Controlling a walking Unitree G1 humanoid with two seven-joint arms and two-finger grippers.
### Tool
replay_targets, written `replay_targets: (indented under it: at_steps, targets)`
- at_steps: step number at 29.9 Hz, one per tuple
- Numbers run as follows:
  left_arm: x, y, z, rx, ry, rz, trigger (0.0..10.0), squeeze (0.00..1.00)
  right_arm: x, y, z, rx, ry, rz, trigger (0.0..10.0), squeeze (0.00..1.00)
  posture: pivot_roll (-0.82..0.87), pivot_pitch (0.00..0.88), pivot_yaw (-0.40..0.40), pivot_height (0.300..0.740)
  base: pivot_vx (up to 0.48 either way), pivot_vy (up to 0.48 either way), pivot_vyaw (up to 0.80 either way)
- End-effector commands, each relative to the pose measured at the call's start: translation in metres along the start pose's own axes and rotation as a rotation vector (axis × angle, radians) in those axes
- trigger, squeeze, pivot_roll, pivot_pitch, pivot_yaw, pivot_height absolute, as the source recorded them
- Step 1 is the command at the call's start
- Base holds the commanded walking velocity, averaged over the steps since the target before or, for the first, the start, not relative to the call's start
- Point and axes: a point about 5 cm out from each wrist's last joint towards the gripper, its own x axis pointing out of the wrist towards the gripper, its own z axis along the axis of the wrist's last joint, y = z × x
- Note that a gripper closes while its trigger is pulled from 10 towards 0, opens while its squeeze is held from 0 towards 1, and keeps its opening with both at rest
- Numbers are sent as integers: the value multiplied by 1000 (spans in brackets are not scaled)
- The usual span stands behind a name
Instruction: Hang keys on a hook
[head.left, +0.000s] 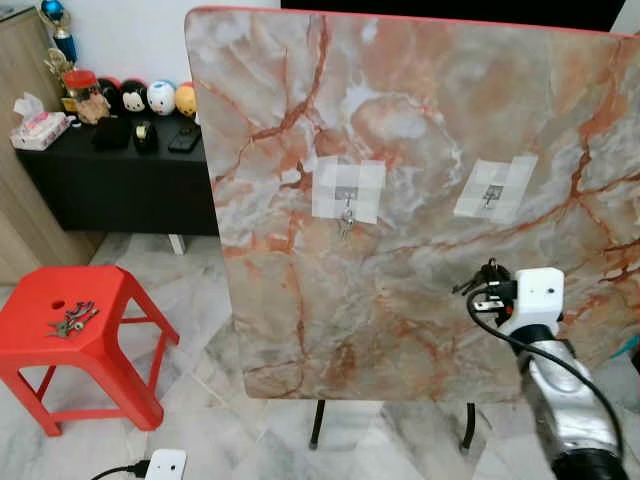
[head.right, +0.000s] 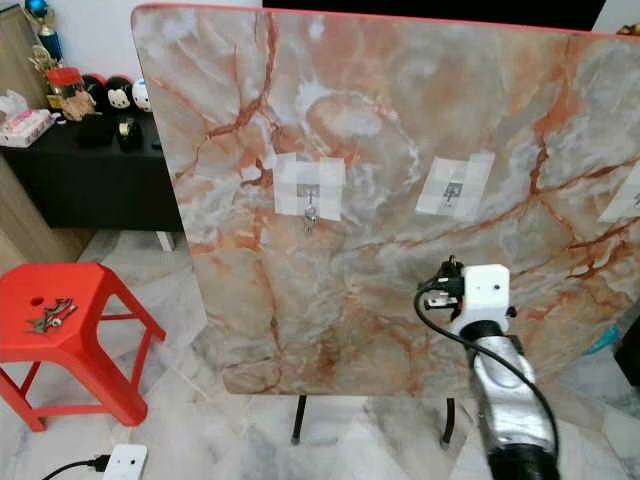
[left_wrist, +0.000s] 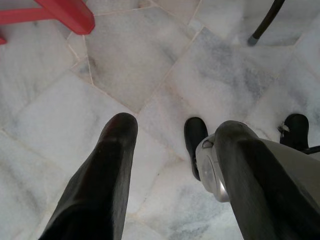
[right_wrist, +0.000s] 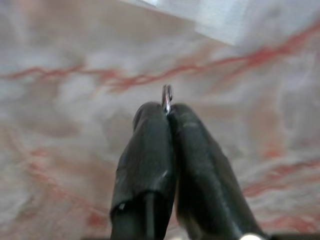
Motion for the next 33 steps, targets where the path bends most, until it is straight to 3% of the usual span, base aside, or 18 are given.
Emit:
replay_targets:
  at_steps: [1,8,10,11,15,19,22,27,33]
  targets:
    - [0,-2,-2,17,15,-8,10000,0,-3,5,4,41,1,128,10000,0,14,0,-82,740,0,0,0]
    - [0,-2,-2,19,15,-8,10000,0,-2,20,13,98,-17,302,10000,0,19,0,-81,740,0,0,0]
    - [0,-2,-2,17,14,-7,10000,0,-5,39,16,170,-19,464,10000,0,17,0,-77,740,0,0,0]
    - [0,-2,-2,17,14,-7,10000,0,-5,39,16,170,-19,464,10000,0,17,0,-77,740,0,0,0]
    - [0,-2,-2,20,15,-8,10000,0,-14,73,23,296,-24,777,10000,0,20,0,-78,740,0,0,0]
    - [0,-1,-2,23,16,-7,10000,0,-13,82,24,338,-19,860,10000,0,21,0,-78,740,0,0,0]
    - [0,-1,-2,31,16,-8,10000,0,-15,88,26,317,-16,918,10000,0,24,0,-79,740,0,0,0]
    - [0,-1,-2,38,18,-5,10000,0,-6,83,29,263,-5,885,10000,0,31,0,-91,740,0,0,0]
    - [0,-3,-3,40,21,-8,10000,0,-4,83,35,266,-22,912,10000,0,31,0,-95,740,0,-243,0]
